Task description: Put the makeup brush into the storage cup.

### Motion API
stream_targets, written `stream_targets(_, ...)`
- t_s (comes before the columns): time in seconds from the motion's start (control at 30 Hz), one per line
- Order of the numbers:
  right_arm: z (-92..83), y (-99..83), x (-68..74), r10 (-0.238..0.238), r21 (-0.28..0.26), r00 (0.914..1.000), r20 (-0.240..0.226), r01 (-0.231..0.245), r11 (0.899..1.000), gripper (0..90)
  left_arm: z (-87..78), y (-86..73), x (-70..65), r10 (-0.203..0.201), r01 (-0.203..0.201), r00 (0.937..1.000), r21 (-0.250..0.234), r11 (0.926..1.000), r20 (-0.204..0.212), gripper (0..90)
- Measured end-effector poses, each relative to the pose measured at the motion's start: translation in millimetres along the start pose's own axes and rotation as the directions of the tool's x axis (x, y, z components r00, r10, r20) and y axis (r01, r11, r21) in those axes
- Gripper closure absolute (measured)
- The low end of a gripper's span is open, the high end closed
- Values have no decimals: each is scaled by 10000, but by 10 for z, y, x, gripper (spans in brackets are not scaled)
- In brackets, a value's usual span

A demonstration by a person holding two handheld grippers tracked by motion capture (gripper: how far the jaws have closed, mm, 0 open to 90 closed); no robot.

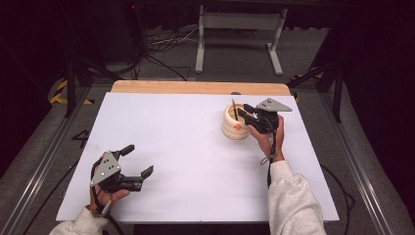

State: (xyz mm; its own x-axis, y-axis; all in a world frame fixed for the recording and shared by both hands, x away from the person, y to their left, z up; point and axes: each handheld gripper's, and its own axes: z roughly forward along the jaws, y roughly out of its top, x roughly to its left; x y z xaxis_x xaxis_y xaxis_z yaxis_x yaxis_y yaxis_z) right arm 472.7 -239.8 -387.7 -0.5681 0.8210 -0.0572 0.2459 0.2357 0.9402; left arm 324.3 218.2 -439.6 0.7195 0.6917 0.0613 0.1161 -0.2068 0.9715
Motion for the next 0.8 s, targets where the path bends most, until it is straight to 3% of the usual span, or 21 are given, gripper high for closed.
stream_targets(0.3, -75, 49, 12, -82, -142, 9999, -62, 82, 9999, 530, 4, 0, -4, 3, -3, 10000, 0, 10000, -98, 67)
stream_targets(0.8, -256, 145, 59, -552, -424, 9977, 394, 569, 9975, 313, -1, 5, -4, 53, -53, 9999, 1, 10000, -86, 67)
